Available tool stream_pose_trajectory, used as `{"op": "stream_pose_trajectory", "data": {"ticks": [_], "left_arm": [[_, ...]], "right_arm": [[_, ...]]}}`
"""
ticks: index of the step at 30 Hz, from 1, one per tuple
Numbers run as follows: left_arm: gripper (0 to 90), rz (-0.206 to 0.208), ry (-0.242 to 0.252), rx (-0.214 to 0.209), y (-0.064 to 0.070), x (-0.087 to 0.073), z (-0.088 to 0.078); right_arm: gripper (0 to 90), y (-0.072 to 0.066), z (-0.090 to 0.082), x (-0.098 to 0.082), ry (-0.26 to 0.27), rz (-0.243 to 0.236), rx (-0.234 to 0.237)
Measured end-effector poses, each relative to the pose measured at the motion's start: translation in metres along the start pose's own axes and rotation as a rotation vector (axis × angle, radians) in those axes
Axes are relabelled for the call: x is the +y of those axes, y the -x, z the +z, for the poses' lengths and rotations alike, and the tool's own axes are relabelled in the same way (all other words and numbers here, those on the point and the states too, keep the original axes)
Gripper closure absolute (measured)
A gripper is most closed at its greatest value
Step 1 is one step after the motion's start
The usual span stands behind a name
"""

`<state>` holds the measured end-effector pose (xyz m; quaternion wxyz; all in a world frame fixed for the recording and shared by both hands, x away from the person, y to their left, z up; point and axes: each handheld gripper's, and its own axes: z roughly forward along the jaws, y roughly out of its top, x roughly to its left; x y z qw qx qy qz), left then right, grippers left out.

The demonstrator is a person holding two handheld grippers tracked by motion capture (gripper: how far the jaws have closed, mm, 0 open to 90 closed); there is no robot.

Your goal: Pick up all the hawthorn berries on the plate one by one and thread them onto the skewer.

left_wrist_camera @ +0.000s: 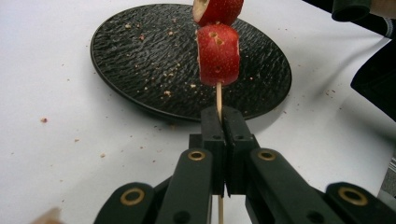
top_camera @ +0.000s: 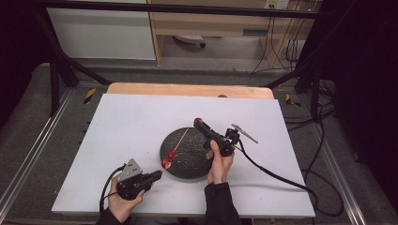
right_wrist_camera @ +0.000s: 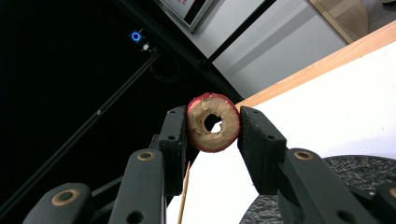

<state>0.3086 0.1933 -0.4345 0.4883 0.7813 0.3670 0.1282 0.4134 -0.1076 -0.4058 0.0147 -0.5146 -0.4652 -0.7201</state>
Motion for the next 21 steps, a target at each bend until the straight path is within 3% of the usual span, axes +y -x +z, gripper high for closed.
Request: {"op": "stream_pose_trajectory", "data": {"ticks": [21], "left_arm": [[88.5,0.019,0.008,-0.001,0.01,0.0,0.015]], "right_arm": [[63.5,0.0,0.0,-0.005,0.011,0.038,0.022]]}}
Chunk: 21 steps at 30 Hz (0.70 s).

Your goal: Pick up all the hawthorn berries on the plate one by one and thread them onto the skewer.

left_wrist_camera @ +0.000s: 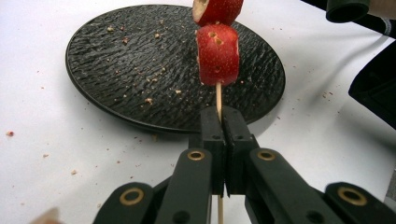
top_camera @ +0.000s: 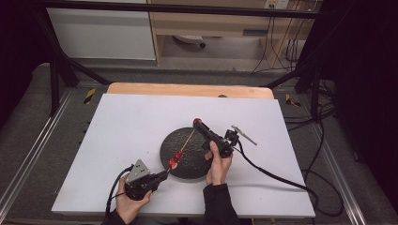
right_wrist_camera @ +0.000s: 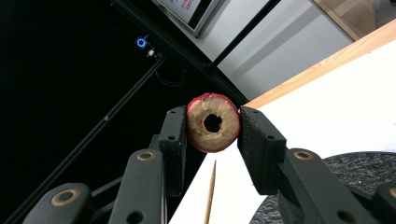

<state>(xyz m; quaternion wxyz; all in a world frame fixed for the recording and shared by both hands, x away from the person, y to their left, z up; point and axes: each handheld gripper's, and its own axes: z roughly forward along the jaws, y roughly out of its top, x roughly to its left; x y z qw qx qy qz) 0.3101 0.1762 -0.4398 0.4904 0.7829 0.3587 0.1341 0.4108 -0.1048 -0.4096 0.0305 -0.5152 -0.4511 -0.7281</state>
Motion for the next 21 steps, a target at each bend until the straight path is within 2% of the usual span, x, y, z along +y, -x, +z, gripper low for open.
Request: {"op": "stream_pose_trajectory", "data": {"ticks": [15,21], "left_arm": [[88.5,-0.004,0.019,0.011,0.0027,0.0008,0.002],[88.5,-0.019,0.035,0.015,0.0056,0.0022,0.0045]], "right_arm": [[63.6,0.0008,0.0003,-0.0035,-0.001,0.003,0.013],[63.6,0.0011,0.0005,-0.0058,-0.007,0.007,0.018]]}}
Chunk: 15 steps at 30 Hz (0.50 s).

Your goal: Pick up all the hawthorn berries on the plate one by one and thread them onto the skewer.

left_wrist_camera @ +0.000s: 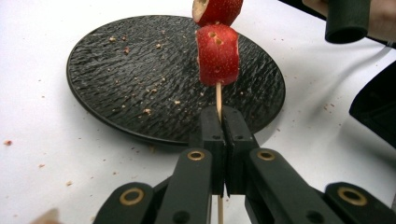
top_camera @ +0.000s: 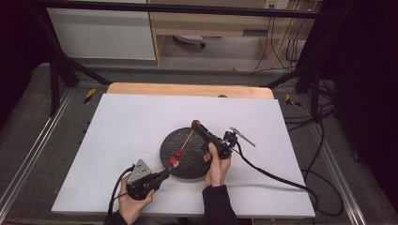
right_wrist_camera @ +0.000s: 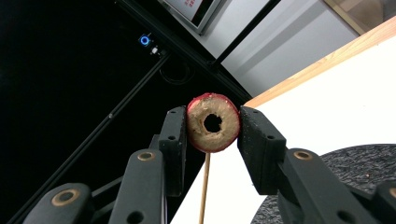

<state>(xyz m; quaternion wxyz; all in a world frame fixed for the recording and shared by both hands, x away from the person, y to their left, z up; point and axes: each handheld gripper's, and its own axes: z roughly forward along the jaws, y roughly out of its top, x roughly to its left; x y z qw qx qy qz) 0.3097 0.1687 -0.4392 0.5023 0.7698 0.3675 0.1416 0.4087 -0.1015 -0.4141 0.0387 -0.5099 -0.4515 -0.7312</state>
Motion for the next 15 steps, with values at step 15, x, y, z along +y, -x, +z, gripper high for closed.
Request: {"op": "stream_pose_trajectory", "data": {"ticks": [15], "left_arm": [[88.6,-0.021,0.016,0.01,0.0034,0.0047,0.0072]], "right_arm": [[63.7,0.0003,-0.0012,-0.0041,0.0,-0.017,0.003]]}}
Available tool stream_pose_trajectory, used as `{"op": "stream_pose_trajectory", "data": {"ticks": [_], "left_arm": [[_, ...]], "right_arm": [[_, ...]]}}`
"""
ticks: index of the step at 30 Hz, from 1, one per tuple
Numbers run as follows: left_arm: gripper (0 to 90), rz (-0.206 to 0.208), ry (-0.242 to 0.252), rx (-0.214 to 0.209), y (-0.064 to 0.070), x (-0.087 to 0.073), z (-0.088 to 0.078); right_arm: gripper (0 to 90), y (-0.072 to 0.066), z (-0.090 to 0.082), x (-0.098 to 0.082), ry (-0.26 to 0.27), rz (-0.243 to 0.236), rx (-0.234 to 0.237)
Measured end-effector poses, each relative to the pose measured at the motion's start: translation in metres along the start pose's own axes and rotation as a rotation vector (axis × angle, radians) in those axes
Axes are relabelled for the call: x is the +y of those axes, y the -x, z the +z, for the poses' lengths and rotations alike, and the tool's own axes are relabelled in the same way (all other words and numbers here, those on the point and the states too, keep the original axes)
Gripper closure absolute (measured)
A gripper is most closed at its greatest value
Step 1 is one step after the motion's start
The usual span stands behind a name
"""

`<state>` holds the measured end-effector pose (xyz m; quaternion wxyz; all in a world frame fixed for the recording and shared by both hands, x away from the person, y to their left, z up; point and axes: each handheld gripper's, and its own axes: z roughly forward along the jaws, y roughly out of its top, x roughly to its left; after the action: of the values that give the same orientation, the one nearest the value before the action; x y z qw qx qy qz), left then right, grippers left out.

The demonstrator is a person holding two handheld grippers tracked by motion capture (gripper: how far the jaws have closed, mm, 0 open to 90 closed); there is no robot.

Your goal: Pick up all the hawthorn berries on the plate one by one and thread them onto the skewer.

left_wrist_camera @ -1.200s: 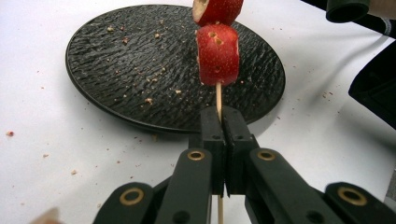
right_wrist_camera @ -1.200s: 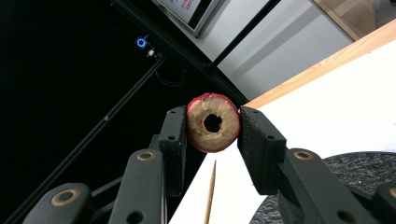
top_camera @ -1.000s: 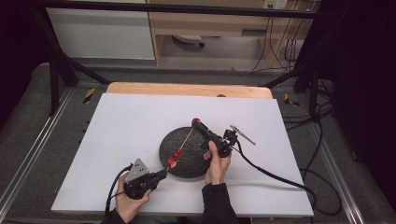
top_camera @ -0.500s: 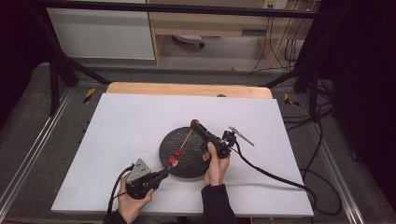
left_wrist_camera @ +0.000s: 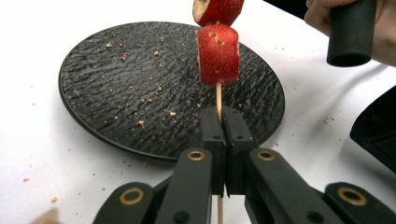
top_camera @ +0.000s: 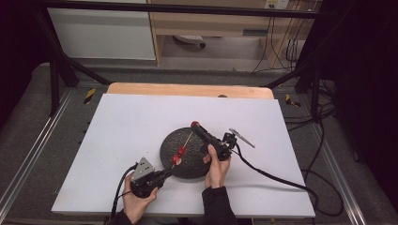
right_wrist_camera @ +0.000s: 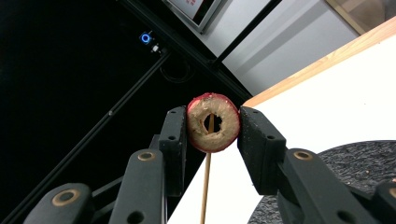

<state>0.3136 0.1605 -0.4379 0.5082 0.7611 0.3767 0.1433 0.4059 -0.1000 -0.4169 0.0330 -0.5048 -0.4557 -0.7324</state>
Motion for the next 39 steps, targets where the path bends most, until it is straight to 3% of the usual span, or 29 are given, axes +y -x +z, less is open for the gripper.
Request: {"op": "stream_pose_trajectory", "data": {"ticks": [11,39], "left_arm": [[88.6,-0.059,0.018,-0.021,0.002,0.003,0.003],[88.7,-0.053,0.002,-0.025,-0.004,0.027,0.021]], "right_arm": [[63.9,0.0,-0.001,-0.005,0.014,0.002,0.015],[63.8,0.001,-0.002,-0.017,-0.021,-0.041,0.001]]}}
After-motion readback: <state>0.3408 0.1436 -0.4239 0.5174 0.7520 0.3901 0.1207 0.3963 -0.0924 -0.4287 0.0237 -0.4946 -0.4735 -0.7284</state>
